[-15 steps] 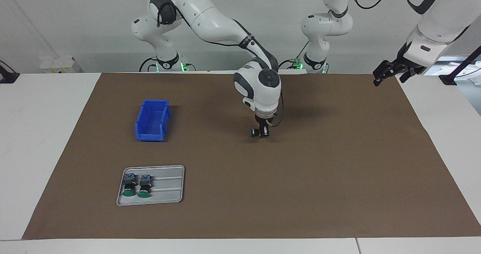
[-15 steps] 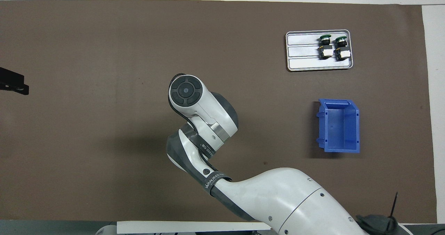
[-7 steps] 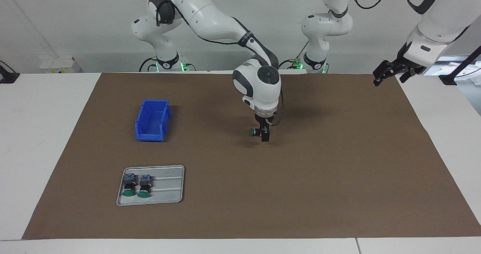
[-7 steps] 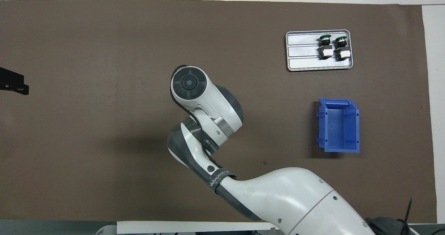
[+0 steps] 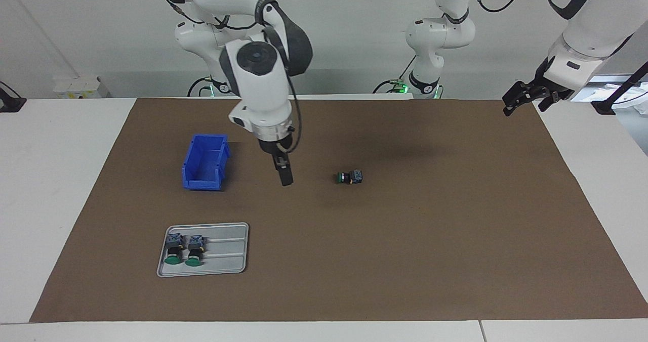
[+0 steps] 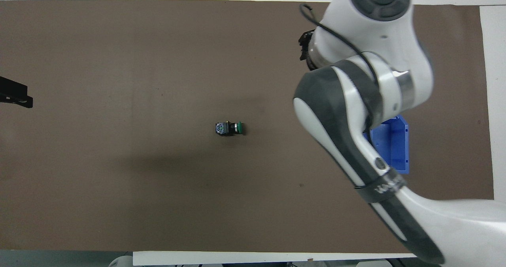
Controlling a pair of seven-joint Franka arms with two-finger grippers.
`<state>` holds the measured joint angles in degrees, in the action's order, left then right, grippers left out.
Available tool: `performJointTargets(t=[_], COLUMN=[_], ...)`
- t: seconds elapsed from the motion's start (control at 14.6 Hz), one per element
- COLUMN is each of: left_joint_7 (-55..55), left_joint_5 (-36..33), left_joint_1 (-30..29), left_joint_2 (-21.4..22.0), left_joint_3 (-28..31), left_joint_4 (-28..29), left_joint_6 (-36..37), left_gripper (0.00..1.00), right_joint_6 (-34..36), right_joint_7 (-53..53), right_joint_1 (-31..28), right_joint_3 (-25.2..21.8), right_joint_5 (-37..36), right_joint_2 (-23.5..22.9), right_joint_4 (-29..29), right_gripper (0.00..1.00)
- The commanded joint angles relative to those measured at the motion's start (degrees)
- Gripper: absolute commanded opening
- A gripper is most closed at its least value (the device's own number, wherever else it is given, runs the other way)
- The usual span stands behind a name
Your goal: Place and press button with both arms
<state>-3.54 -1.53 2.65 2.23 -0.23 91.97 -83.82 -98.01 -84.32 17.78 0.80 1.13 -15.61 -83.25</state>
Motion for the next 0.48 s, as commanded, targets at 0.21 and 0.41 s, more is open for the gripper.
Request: performJointTargets(t=[0.21, 0.41], left_joint_7=[-0.2, -1.0], left_joint_5=[-0.8, -0.5], left_joint_1=[0.2, 0.7], left_joint_2=[1.6, 1.9], left_joint_3=[-0.4, -0.5], left_joint_4=[2.4, 2.6], left_joint_6=[-0.4, -0.5], left_gripper=[1.00, 1.00], right_joint_6=[9.3, 11.7], right_joint_7=[34.8, 49.5], right_joint_1=[-15.1, -19.9], right_joint_3=[0.6, 0.4], right_joint_5=[0.4, 0.3], right_joint_2=[10.1, 13.0], right_joint_4=[-2.4, -2.2], right_gripper=[0.98, 0.98])
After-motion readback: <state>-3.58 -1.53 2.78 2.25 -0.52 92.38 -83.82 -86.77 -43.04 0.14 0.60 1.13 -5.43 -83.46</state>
